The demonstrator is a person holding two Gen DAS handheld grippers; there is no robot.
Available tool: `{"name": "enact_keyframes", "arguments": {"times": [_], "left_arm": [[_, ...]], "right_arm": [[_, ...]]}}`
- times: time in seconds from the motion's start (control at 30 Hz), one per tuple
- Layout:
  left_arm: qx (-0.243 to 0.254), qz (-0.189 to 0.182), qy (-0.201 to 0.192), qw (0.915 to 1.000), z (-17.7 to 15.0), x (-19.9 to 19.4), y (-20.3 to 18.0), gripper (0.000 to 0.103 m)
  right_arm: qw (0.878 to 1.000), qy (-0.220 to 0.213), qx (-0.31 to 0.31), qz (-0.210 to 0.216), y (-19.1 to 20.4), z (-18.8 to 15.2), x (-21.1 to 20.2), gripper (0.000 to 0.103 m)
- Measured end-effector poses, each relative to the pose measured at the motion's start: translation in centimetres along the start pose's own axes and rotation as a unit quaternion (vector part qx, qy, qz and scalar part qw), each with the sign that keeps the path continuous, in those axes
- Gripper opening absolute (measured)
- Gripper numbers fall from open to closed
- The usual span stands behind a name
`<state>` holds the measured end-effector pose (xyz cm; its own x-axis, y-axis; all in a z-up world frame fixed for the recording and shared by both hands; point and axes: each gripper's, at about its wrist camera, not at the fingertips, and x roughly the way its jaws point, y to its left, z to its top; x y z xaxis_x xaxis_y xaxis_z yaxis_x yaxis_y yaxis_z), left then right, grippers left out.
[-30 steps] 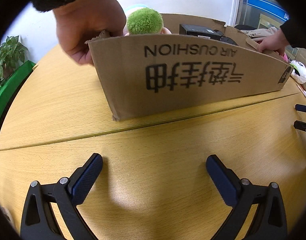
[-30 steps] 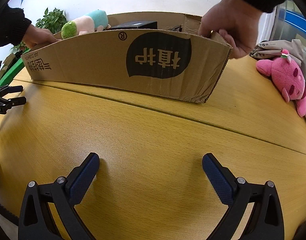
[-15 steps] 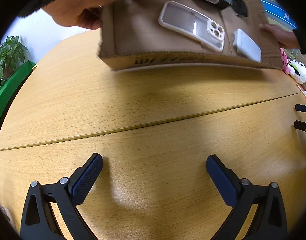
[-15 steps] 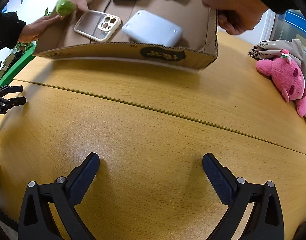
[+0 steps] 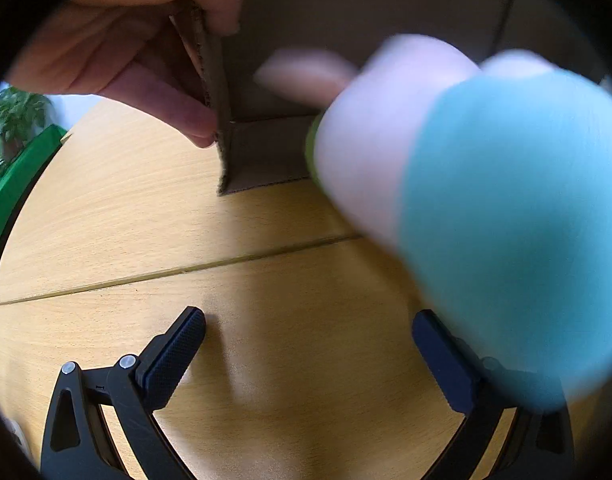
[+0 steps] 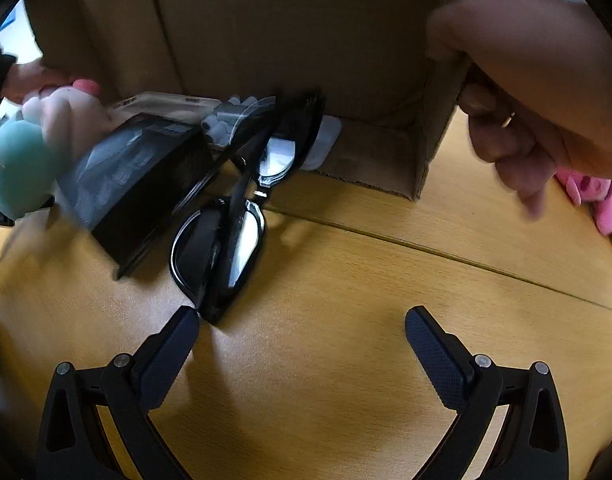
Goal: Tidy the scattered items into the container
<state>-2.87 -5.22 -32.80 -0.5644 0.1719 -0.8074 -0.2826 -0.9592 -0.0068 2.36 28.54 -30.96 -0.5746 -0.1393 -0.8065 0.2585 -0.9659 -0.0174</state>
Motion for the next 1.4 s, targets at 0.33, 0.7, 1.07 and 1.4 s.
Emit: {"name": "enact_keyframes", "arguments": {"times": [0.33, 0.7, 1.07, 1.4], "left_arm": [[-0.003, 0.001, 0.0, 1.0, -0.2, 0.2, 0.2, 0.103], [-0.003, 0.001, 0.0, 1.0, -0.2, 0.3, 0.1, 0.103], [-0.004, 0.001, -0.001, 1.0, -0.4, 0.5, 0.3, 0.103], [-0.004, 0.002, -0.001, 1.0, -0.1, 1.1, -0.3, 0.103]], "right_arm": [[1.0, 0.0, 0.001, -0.001, 0.3, 0.4, -0.2, 0.103], [1.0, 0.0, 0.002, -0.002, 0.4, 0.6, -0.4, 0.103], [1.0, 0.001, 0.004, -0.003, 0.6, 0.3, -0.6, 0.103], [1.0, 0.003, 0.005, -0.003, 1.1, -0.8, -0.5, 0.103]]}}
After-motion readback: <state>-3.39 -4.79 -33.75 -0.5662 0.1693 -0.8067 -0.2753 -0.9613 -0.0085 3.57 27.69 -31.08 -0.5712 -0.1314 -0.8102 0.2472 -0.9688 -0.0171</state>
